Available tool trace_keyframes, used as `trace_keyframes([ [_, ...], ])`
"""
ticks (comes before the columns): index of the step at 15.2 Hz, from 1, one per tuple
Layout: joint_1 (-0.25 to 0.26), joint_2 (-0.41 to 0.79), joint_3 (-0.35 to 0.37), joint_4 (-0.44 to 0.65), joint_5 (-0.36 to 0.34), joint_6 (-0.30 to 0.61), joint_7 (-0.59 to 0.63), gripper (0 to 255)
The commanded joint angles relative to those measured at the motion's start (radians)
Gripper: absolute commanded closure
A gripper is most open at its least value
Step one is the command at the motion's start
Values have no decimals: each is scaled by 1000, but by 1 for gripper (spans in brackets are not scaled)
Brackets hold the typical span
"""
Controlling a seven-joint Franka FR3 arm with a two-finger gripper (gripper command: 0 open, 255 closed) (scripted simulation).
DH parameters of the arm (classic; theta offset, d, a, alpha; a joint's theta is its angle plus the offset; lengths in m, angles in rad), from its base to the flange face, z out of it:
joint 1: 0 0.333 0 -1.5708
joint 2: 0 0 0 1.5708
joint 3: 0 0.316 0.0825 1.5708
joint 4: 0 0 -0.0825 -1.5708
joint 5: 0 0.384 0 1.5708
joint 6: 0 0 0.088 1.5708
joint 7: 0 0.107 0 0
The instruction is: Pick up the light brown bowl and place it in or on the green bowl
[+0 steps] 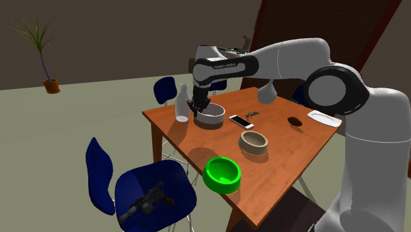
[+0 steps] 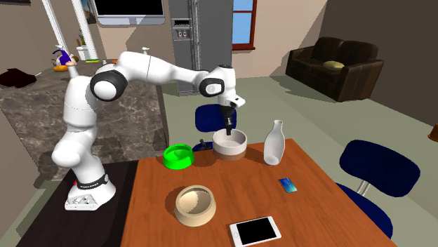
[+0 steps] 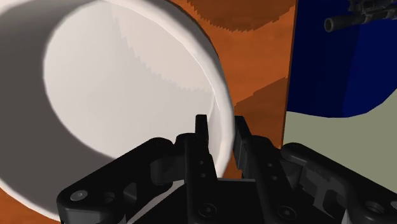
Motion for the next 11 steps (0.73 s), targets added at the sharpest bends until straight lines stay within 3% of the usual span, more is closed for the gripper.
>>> trace_keyframes([
  [1,5,-43,3,-46,1,4,9,255],
  [11,65,-394,52,-488,15,91,120,255],
])
